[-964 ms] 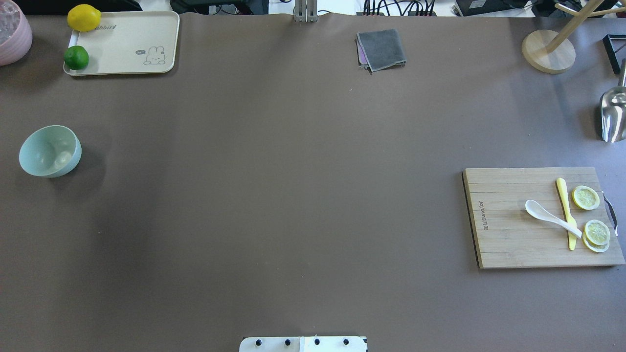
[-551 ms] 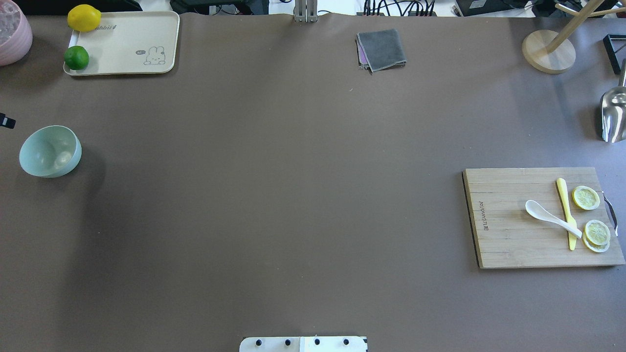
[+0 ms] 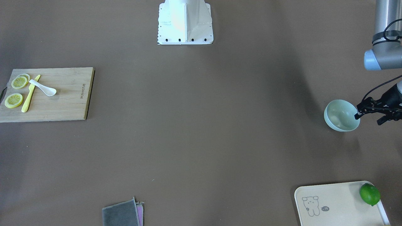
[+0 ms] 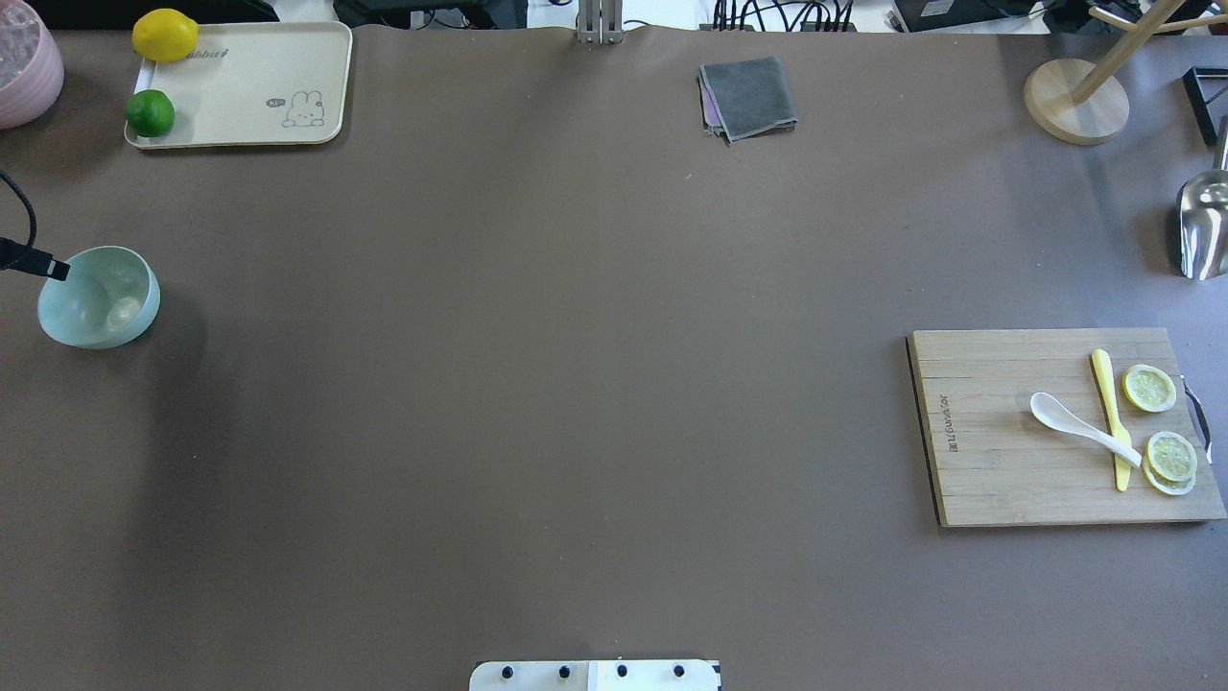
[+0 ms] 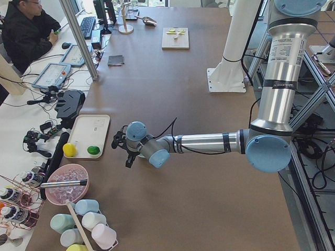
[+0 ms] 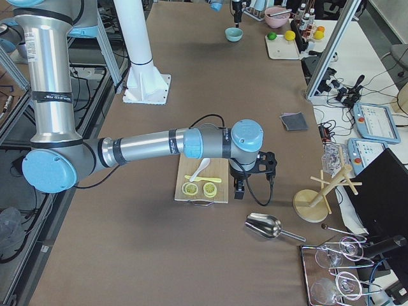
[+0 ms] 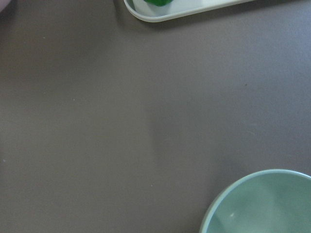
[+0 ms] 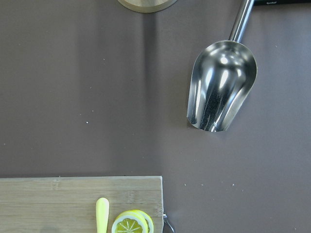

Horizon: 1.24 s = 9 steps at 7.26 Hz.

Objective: Place spoon in bowl
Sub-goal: 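Lower the left gripper to the pale green bowl and grasp its rim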

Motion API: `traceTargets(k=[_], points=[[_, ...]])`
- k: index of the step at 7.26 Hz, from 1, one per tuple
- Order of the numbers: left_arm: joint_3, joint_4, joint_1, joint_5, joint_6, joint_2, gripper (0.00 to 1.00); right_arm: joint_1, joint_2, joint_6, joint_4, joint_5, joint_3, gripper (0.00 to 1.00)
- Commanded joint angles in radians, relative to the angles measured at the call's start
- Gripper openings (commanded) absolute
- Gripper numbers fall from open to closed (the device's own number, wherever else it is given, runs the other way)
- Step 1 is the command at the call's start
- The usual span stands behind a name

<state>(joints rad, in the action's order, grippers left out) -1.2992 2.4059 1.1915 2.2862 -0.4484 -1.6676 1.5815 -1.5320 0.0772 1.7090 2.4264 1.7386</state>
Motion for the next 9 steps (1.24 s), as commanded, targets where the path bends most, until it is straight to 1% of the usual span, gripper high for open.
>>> traceTargets(k=[1, 2, 3, 4, 5, 6, 7, 8, 9], points=[[0.003, 0.004, -0.044, 0.001, 0.001, 0.003, 0.98, 0.0, 0.001, 0.021, 0.0, 0.002, 0.001, 1.0], [0.003, 0.004, -0.044, 0.002, 0.001, 0.008, 0.73, 0.0, -0.002, 0.022, 0.0, 0.003, 0.005, 1.0], [0.003, 0.033, -0.046, 0.003, 0.004, 0.021, 0.12, 0.0, -0.002, 0.023, 0.0, 0.019, 0.004, 1.0], [0.011, 0.06, -0.046, 0.004, 0.002, 0.029, 0.0, 0.0, -0.002, 0.023, 0.0, 0.036, 0.004, 1.0], [0.012, 0.073, -0.046, 0.018, 0.001, 0.029, 0.0, 0.0, -0.002, 0.023, 0.0, 0.039, 0.004, 1.0], [-0.006, 0.073, -0.044, 0.083, -0.006, 0.031, 0.0, 0.0, -0.002, 0.024, 0.0, 0.039, 0.002, 1.0], [-0.024, 0.064, -0.033, 0.169, -0.027, 0.023, 0.0, 0.0, 0.004, 0.038, 0.0, 0.04, 0.004, 1.0], [-0.091, 0.056, 0.003, 0.211, -0.15, 0.017, 0.0, 0.0, 0.006, 0.044, 0.0, 0.042, 0.004, 1.0], [-0.154, 0.052, 0.008, 0.213, -0.273, -0.003, 0.0, 0.0, 0.004, 0.045, 0.001, 0.077, 0.004, 1.0]])
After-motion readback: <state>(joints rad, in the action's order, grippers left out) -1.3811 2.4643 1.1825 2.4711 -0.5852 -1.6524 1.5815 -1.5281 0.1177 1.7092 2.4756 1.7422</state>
